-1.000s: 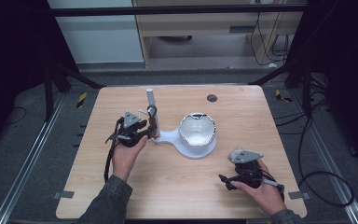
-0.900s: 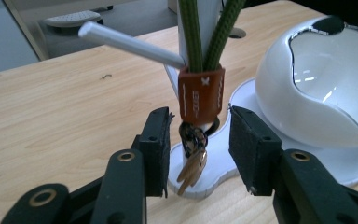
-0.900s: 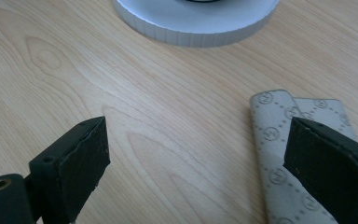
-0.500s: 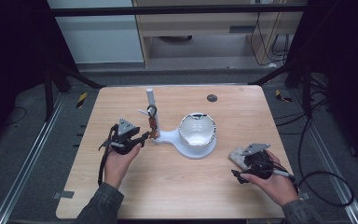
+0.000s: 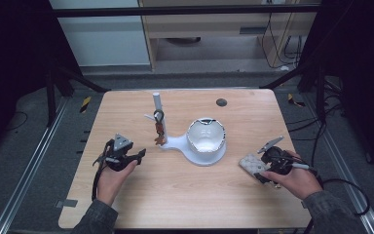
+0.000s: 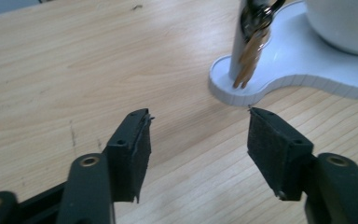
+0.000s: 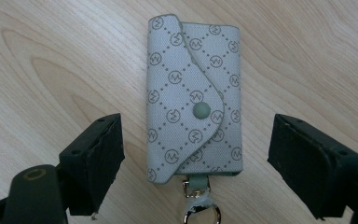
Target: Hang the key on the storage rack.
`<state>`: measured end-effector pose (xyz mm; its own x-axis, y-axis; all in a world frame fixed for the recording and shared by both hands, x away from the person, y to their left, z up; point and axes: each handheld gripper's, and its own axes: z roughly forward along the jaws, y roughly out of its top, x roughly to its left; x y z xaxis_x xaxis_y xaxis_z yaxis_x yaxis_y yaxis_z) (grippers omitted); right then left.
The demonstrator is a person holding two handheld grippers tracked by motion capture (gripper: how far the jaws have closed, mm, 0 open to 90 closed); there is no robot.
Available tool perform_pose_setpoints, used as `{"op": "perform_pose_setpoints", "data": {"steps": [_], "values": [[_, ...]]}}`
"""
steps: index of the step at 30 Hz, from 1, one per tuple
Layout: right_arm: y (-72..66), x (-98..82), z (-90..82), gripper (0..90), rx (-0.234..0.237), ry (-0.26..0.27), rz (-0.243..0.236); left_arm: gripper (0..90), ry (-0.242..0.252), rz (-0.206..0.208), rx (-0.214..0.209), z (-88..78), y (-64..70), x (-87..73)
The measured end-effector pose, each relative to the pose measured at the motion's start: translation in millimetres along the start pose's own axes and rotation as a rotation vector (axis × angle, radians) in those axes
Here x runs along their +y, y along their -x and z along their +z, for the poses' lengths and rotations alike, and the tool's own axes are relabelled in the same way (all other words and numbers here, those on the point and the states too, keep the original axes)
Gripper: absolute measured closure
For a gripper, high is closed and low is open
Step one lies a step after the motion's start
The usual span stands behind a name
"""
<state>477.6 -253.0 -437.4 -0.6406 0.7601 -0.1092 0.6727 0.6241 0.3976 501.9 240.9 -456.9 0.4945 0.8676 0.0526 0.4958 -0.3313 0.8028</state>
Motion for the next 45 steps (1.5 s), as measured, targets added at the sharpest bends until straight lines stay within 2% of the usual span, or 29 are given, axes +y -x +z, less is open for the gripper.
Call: {"op": "perform_pose_setpoints", "data": {"steps": [4, 6, 9, 12, 15, 25, 28, 45], "values": [[4.3, 0.7, 2.5, 17.2, 0.017, -0.018, 0.024, 28.2, -0.04, -0.021, 0.017, 5.0, -7.5, -7.6], [5.6, 0.3, 4.9, 15.6, 0.025, -0.026, 0.035, 19.5, -0.053, -0.032, 0.022, 7.4, -9.5, -10.7], [6.4, -0.6, 7.8, 14.9, 0.03, -0.04, 0.047, 12.8, -0.087, -0.043, 0.015, 11.9, -12.9, -16.2], [7.7, -1.8, 10.9, 14.8, 0.036, -0.058, 0.058, 10.2, -0.094, -0.053, 0.018, 14.8, -17.1, -21.1], [9.0, -3.1, 14.0, 15.3, 0.047, -0.067, 0.066, 9.1, -0.101, -0.059, 0.013, 17.0, -19.5, -24.7], [11.7, -6.5, 24.1, 15.8, 0.063, -0.094, 0.07, 8.4, -0.166, -0.034, 0.005, 24.8, -20.4, -29.8], [11.7, -7.5, 26.9, 16.1, 0.065, -0.108, 0.082, 8.4, -0.167, -0.032, 0.003, 25.9, -21.0, -31.7], [14.1, -8.3, 33.0, 23.0, 0.077, -0.121, 0.071, 8.6, -0.184, -0.018, -0.006, 28.7, -18.3, -33.4]]}}
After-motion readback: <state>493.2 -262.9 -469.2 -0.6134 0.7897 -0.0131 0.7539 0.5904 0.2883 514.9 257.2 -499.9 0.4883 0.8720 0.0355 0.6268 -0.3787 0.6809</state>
